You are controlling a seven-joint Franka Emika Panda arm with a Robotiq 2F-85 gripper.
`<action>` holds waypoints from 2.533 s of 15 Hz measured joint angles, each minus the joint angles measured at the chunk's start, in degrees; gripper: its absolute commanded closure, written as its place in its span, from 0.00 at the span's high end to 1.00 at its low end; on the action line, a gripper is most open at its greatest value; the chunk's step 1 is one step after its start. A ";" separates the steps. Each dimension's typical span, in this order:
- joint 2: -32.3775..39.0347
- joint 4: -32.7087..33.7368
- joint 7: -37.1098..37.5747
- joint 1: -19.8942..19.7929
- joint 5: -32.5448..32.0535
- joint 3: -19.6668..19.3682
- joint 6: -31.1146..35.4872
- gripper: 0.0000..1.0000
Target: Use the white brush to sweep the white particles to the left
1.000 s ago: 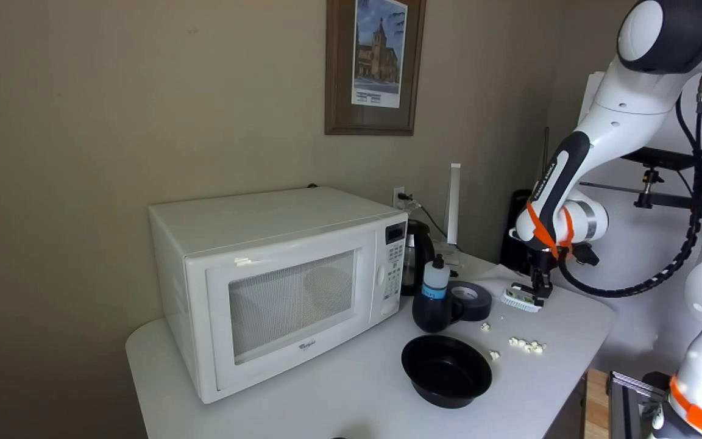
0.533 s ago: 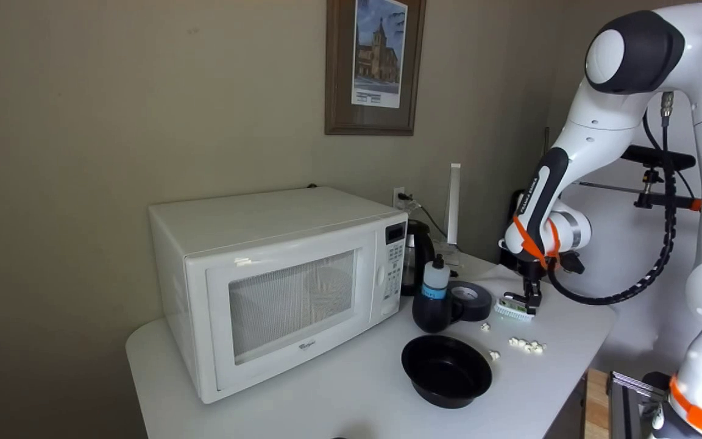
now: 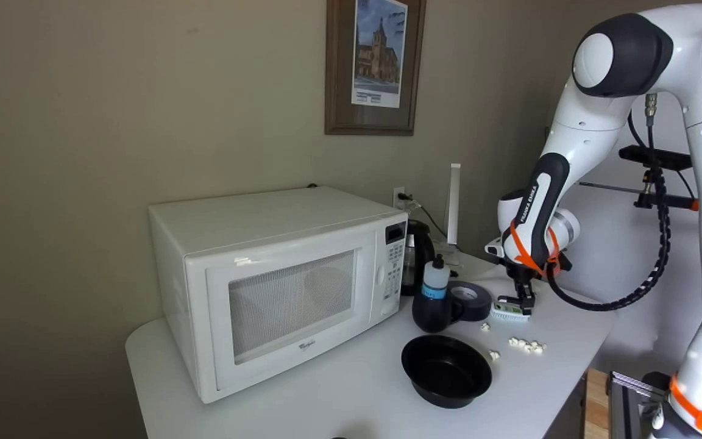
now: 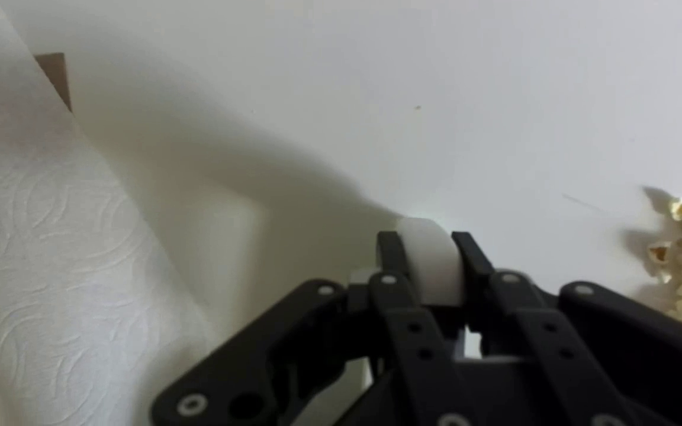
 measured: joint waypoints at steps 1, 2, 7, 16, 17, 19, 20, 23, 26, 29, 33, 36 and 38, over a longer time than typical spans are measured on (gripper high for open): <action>0.01 0.02 2.18 1.55 -2.68 -0.86 -1.00 0.06; 0.01 0.02 4.24 2.91 -5.24 -1.48 -1.94 0.06; -0.38 -0.56 12.67 6.03 -15.90 -1.39 -4.37 0.06; -4.14 -4.93 20.21 5.77 -27.20 3.58 -5.63 0.06; -4.89 -5.84 20.20 5.51 -27.21 4.28 -6.16 0.06; -6.67 -8.20 19.85 4.85 -27.21 5.50 -7.12 0.06; -7.64 -9.52 19.48 4.49 -27.21 5.99 -7.51 0.06; -10.83 -13.92 17.52 3.45 -27.21 6.81 -7.79 0.06; -13.22 -17.08 16.48 2.72 -27.15 7.16 -7.57 0.06; -13.26 -16.36 17.01 2.07 -26.88 7.26 -4.61 0.06; -14.41 -15.61 17.68 0.77 -25.83 7.12 -2.12 0.06; -17.14 -16.03 16.38 -1.31 -23.76 6.48 -2.13 0.06; -17.97 -15.51 13.18 -3.23 -19.75 5.44 -1.28 0.06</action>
